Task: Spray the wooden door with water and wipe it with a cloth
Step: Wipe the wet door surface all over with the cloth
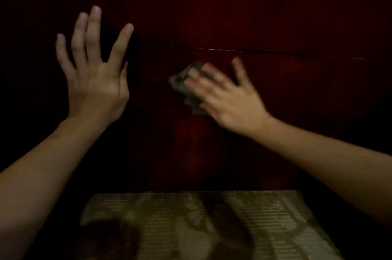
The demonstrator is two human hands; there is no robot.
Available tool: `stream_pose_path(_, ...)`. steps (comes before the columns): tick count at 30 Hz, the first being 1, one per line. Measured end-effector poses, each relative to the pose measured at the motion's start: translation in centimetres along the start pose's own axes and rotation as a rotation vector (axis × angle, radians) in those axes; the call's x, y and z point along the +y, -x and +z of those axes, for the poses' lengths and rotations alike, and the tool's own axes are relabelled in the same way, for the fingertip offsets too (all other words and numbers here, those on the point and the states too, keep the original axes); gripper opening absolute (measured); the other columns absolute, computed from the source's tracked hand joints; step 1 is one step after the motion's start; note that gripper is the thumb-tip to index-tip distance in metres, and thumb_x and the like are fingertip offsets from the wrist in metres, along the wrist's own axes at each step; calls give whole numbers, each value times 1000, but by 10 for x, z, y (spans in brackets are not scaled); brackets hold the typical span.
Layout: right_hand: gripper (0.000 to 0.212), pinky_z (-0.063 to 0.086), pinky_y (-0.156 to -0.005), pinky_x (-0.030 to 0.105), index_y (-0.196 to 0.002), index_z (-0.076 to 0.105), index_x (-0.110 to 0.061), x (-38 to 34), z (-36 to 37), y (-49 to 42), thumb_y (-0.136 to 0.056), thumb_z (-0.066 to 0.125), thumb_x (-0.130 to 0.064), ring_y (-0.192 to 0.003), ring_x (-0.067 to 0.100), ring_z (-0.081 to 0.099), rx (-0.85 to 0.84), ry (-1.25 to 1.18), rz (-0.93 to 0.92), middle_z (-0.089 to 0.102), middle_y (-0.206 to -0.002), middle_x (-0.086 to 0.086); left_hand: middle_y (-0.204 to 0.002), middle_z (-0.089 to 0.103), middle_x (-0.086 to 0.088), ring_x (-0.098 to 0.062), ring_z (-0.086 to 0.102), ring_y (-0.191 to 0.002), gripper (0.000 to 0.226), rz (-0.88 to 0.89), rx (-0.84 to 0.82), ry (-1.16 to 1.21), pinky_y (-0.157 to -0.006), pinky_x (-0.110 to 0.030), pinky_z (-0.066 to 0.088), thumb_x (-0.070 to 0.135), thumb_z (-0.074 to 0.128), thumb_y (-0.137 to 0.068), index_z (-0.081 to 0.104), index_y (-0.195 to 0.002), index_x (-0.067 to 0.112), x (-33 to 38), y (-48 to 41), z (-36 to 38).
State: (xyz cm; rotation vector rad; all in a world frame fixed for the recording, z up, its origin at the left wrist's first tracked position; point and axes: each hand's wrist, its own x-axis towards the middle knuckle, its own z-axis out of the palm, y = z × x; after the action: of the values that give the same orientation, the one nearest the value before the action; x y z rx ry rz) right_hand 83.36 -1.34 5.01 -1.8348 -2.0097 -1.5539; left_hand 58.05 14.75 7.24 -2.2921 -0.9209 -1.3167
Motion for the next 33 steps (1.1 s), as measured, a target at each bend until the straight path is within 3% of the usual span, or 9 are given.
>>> stream_pose_path(3,63,-6,-119,67,-165,10,-19,43,-24,-14,-111,33,-42,-156,23,0,44,31,245,14,-172,4,-174,5,-19,-37,3,-162,67,-36,12,21,-127,-63,4,22,46,-109,13,-166,35,-13,5,2)
stream_pose_path(6,64,-3,-120,68,-164,7,-13,33,-21,-15,-111,34,-37,-158,29,5,75,9,324,11,-172,10,-174,1,-21,-38,-1,-162,64,-25,2,37,-130,-60,1,25,42,-111,12,-167,32,-25,8,4)
stream_pose_path(9,70,-13,-122,60,-164,13,-16,-19,12,3,-102,46,-24,-159,22,5,49,0,48,7,-169,4,-174,1,-22,-44,-2,-161,62,-27,-5,55,-129,-62,1,29,42,-112,13,-167,31,-34,9,5)
stream_pose_path(12,78,-16,-123,56,-165,12,-20,-75,41,33,-94,44,-19,-157,13,-2,-96,-3,-293,2,-170,-2,-174,-1,-20,-46,-4,-160,64,-54,-16,44,-126,-68,0,32,42,-112,11,-167,34,-38,11,5)
stream_pose_path(15,81,-14,-125,55,-165,8,-19,-91,50,40,-95,47,-25,-158,15,-5,-176,4,-364,1,-172,-1,-175,-5,-18,-43,-6,-161,66,-90,-22,40,-124,-73,0,35,42,-111,7,-167,35,-44,18,9)
stream_pose_path(20,79,-14,-123,58,-165,9,-24,-38,14,9,-99,51,-23,-159,18,-11,-49,7,-150,1,-171,-3,-174,-5,-21,-45,-7,-160,67,-62,-12,39,-124,-73,0,38,42,-111,7,-167,34,-53,17,11)
stream_pose_path(23,68,-14,-119,64,-164,3,-23,8,-15,-16,-109,41,-35,-157,18,-19,6,-20,109,1,-170,-2,-174,-2,-23,-47,-4,-160,63,-82,2,38,-125,-71,1,41,39,-113,10,-168,32,-53,18,14)
stream_pose_path(26,64,-6,-118,71,-165,-1,-17,16,-27,-27,-113,32,-36,-155,22,-22,-26,-57,242,-3,-172,3,-173,3,-25,-48,-1,-160,60,-95,9,63,-128,-65,5,38,37,-113,14,-168,26,-66,25,14)
stream_pose_path(33,60,-4,-114,76,-165,0,-16,-66,-7,-71,-114,27,-34,-156,25,-16,-30,-109,154,-3,-173,3,-174,-2,-22,-40,-4,-162,59,-180,-53,183,-129,-62,13,31,42,-114,18,-167,21,-116,70,15)
